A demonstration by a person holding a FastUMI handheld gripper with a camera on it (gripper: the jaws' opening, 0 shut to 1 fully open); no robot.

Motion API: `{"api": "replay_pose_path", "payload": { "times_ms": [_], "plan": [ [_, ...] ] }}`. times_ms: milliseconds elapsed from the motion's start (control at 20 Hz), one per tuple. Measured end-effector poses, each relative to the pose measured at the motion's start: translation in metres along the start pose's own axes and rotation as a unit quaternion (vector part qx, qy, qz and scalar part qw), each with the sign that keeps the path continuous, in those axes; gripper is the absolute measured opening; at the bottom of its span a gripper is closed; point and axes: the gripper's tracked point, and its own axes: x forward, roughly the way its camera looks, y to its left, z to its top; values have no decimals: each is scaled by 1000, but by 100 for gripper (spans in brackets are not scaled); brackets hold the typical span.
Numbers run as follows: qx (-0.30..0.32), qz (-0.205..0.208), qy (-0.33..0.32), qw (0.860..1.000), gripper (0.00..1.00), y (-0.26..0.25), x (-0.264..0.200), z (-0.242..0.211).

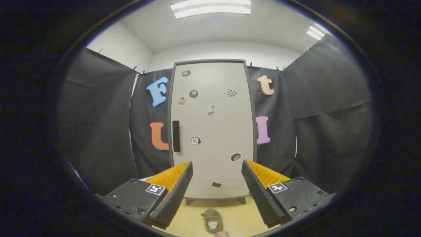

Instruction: Open the shoe cabinet door, grab the shoes and put them into the shoe cabinet, then close the shoe cabinet door.

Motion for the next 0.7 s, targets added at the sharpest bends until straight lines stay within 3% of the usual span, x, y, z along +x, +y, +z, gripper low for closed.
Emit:
{"api": "replay_pose_path", "payload": {
  "times_ms": [700],
  "plan": [
    [-29,-4,12,1000,98,13,26,6]
  ]
}}
